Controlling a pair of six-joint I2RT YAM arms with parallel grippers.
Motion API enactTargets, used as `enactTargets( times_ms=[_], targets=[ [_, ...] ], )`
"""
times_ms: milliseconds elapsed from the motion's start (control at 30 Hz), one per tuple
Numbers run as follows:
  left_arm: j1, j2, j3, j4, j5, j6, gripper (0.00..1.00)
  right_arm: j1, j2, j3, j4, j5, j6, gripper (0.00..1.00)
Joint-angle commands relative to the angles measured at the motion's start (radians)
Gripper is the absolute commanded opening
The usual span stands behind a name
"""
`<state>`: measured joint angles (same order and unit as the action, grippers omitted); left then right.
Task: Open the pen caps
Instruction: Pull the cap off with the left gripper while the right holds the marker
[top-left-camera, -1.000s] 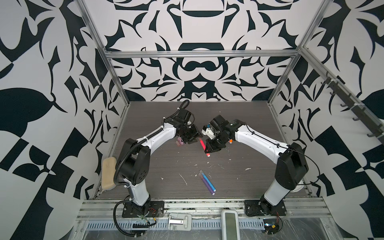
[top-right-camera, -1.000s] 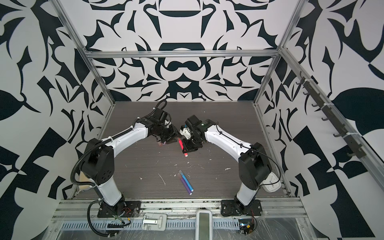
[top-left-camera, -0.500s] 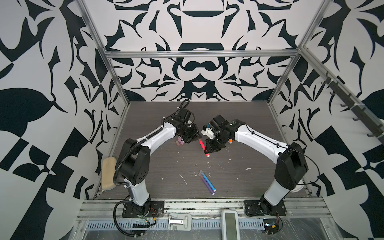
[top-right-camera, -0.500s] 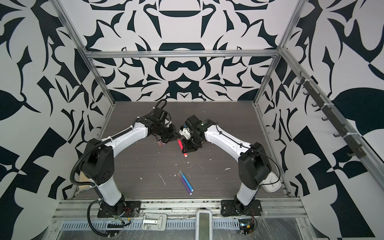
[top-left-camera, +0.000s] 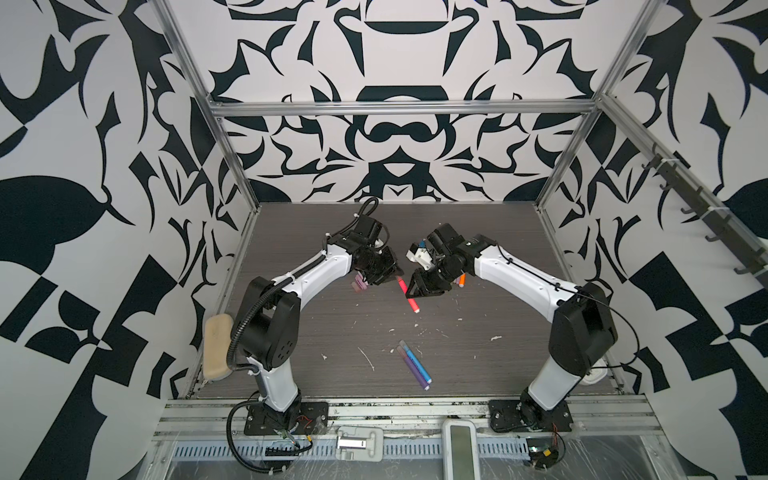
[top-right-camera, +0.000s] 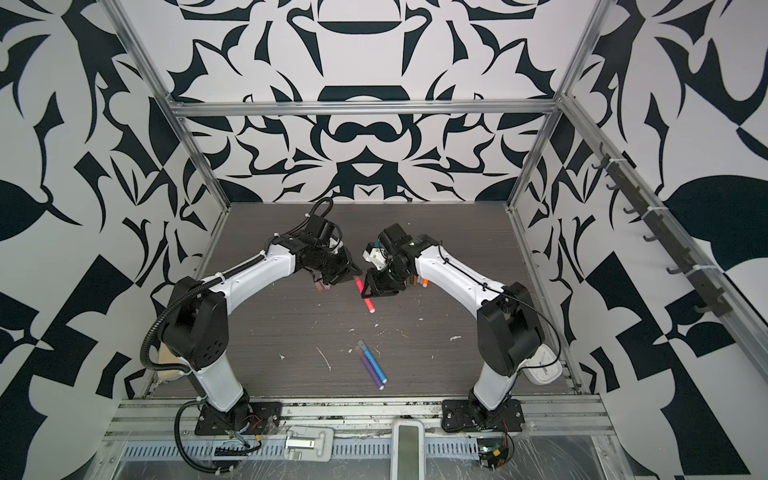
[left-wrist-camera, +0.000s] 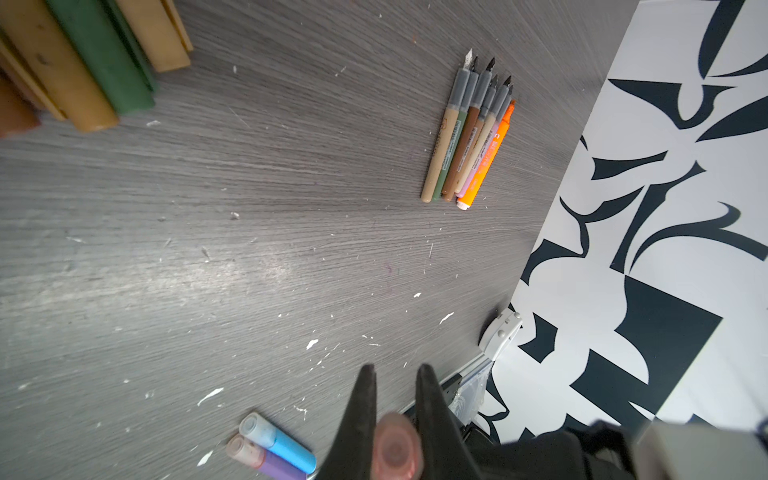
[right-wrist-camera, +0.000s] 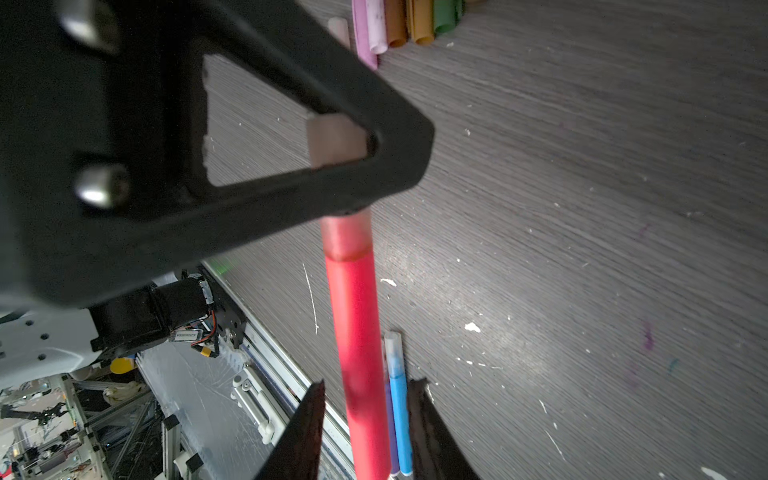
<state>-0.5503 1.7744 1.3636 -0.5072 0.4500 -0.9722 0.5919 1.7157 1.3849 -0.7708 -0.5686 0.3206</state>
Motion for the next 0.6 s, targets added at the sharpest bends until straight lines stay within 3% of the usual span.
enactTargets(
  times_ms=[0, 100, 133, 200, 333, 467, 567],
  targets=[
    [0.0, -0.01, 0.006, 0.025, 0.014, -0.018, 0.0, 0.001, 0.018, 0.013, 0.018, -0.065, 0.006, 0.36],
    [0.0, -0.007, 0.014, 0.028, 0.014, -0.024, 0.0, 0.002, 0.025, 0.007, 0.022, -0.083, 0.006, 0.34],
    [-0.001, -0.007, 0.017, 0.027, 0.015, -0.024, 0.0, 0.0, 0.025, 0.002, 0.024, -0.084, 0.009, 0.26],
    [0.0, -0.003, 0.02, 0.029, 0.018, -0.03, 0.0, 0.002, 0.021, -0.005, 0.022, -0.078, 0.012, 0.0],
    [0.076, 0.022, 0.059, -0.011, 0.019, -0.004, 0.0, 0.001, -0.024, -0.075, 0.019, -0.064, 0.031, 0.0],
    [0.293, 0.074, 0.194, -0.099, 0.007, 0.099, 0.0, 0.01, -0.137, -0.252, 0.074, -0.113, 0.067, 0.0],
    [0.38, 0.118, 0.295, -0.18, -0.012, 0.175, 0.0, 0.009, -0.204, -0.306, 0.081, -0.104, 0.065, 0.0]
  ],
)
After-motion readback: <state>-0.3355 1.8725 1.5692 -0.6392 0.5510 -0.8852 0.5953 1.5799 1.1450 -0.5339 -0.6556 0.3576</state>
